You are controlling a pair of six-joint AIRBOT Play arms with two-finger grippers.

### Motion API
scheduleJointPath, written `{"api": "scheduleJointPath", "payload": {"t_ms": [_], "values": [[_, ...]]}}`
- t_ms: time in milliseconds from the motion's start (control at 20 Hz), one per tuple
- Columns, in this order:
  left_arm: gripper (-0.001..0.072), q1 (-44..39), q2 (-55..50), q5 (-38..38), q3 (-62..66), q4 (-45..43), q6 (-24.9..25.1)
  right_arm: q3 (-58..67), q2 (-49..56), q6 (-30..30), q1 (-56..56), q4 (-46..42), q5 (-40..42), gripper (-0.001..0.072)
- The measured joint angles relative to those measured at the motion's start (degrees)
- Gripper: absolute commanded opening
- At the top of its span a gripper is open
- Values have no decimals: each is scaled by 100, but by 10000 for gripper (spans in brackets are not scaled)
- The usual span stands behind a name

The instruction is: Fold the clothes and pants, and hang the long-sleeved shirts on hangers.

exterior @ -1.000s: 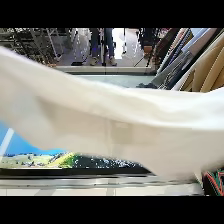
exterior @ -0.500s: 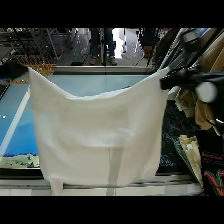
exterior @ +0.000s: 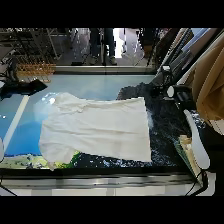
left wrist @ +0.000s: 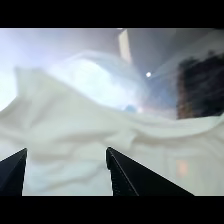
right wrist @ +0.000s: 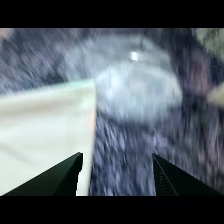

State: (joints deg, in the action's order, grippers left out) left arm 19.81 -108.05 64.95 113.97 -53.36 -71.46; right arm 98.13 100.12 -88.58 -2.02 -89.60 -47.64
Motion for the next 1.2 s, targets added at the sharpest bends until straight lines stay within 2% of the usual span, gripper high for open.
{"api": "scheduleJointPath", "payload": {"t_ms": [100,200,350,450,650,850,1100,1150,1200], "values": [[477,232,28,970,-79,-938,-455,-269,-55,87,-393,581,-804,519],[479,509,170,1801,-542,-1480,-706,-949,-328,459,-776,1338,-1482,519],[523,863,739,2181,-1840,-1561,-743,-2452,-1062,1051,-1196,2258,-2142,520],[562,1014,1182,2140,-2798,-1545,-640,-3390,-1528,1342,-1388,2564,-2380,520],[562,1126,1672,1784,-4197,-1471,-258,-4564,-1965,1845,-1580,2949,-2632,520],[550,1152,1805,1355,-4977,-1204,149,-5007,-2013,2229,-1631,3279,-2739,516],[535,1156,1840,1032,-5320,-1086,490,-5193,-1775,2459,-1508,3462,-2835,490],[480,1156,1840,1005,-5362,-1075,522,-5228,-1700,2496,-1416,3526,-2892,432],[374,1156,1847,970,-5416,-1049,551,-5257,-1628,2531,-1320,3526,-2887,250]]}}
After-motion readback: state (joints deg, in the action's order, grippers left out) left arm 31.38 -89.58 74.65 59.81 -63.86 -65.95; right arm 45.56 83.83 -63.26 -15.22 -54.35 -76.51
